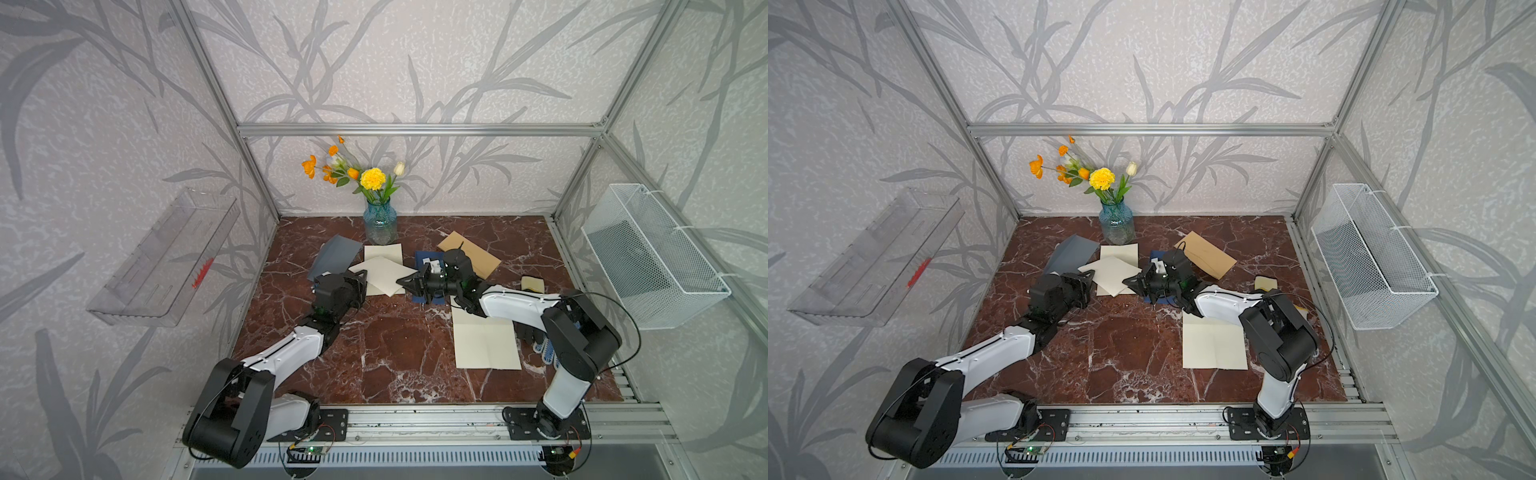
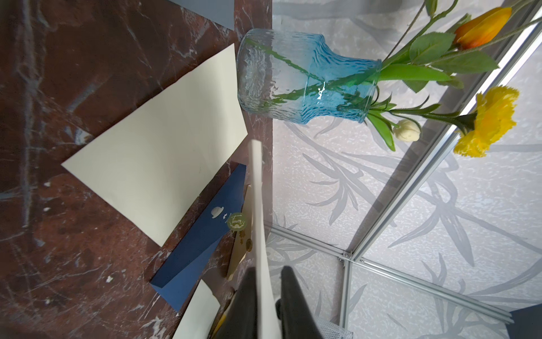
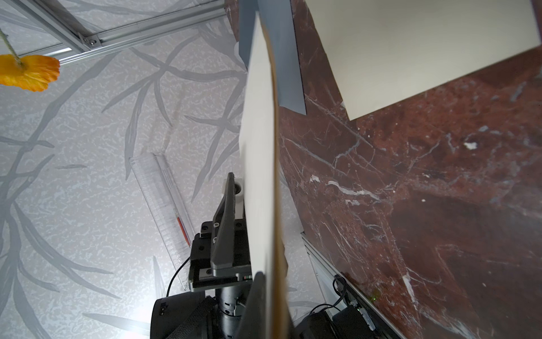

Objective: Fold the letter paper in half and place it into the envelope
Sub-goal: Adjust the letter paper.

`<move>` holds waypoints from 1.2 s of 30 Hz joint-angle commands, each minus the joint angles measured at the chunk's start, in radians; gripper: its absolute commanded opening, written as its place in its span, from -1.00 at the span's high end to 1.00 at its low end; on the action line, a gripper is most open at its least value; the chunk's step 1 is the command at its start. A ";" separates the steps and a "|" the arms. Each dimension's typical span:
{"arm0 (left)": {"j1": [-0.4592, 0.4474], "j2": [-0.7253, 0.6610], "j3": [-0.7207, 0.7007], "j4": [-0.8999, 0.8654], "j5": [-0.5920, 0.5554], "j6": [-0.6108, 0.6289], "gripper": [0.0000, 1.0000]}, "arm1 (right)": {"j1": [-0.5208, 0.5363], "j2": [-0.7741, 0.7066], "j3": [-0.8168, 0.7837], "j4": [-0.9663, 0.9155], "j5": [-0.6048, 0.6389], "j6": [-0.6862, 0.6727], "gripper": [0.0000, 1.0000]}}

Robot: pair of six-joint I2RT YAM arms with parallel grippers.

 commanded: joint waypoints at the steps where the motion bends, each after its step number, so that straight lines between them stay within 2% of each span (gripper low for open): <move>1: -0.003 -0.019 0.010 -0.024 0.029 0.017 -0.48 | -0.004 0.013 0.041 -0.007 -0.019 -0.045 1.00; 2: -0.003 -0.022 0.020 -0.042 0.042 0.028 -0.69 | -0.005 0.016 0.047 -0.009 -0.023 -0.050 1.00; 5: -0.003 -0.021 0.043 -0.074 0.089 0.064 -0.74 | -0.007 0.027 0.061 0.001 -0.034 -0.055 1.00; 9: -0.004 -0.012 0.045 -0.061 0.115 0.071 -0.65 | -0.008 0.040 0.063 0.028 -0.038 -0.047 1.00; 13: -0.006 -0.001 0.047 -0.031 0.124 0.071 -0.45 | -0.006 0.051 0.063 0.032 -0.046 -0.048 1.00; 16: -0.007 0.011 0.056 -0.014 0.134 0.076 -0.25 | -0.002 0.060 0.061 0.046 -0.049 -0.044 1.00; 22: -0.013 0.031 0.052 0.023 0.152 0.071 0.28 | 0.002 0.072 0.071 0.049 -0.057 -0.047 1.00; 24: -0.014 0.037 0.051 0.033 0.160 0.072 0.50 | 0.003 0.075 0.073 0.049 -0.056 -0.049 1.00; 27: -0.016 0.043 0.053 0.045 0.173 0.075 0.99 | 0.003 0.075 0.073 0.049 -0.051 -0.053 1.00; 33: -0.018 0.040 0.060 0.044 0.194 0.082 1.00 | 0.002 0.080 0.078 0.062 -0.039 -0.055 1.00; 34: -0.018 0.041 0.065 0.044 0.206 0.087 0.90 | 0.002 0.083 0.080 0.067 -0.036 -0.054 1.00; 36: -0.019 0.043 0.077 0.039 0.229 0.097 0.50 | 0.001 0.087 0.079 0.080 -0.029 -0.049 1.00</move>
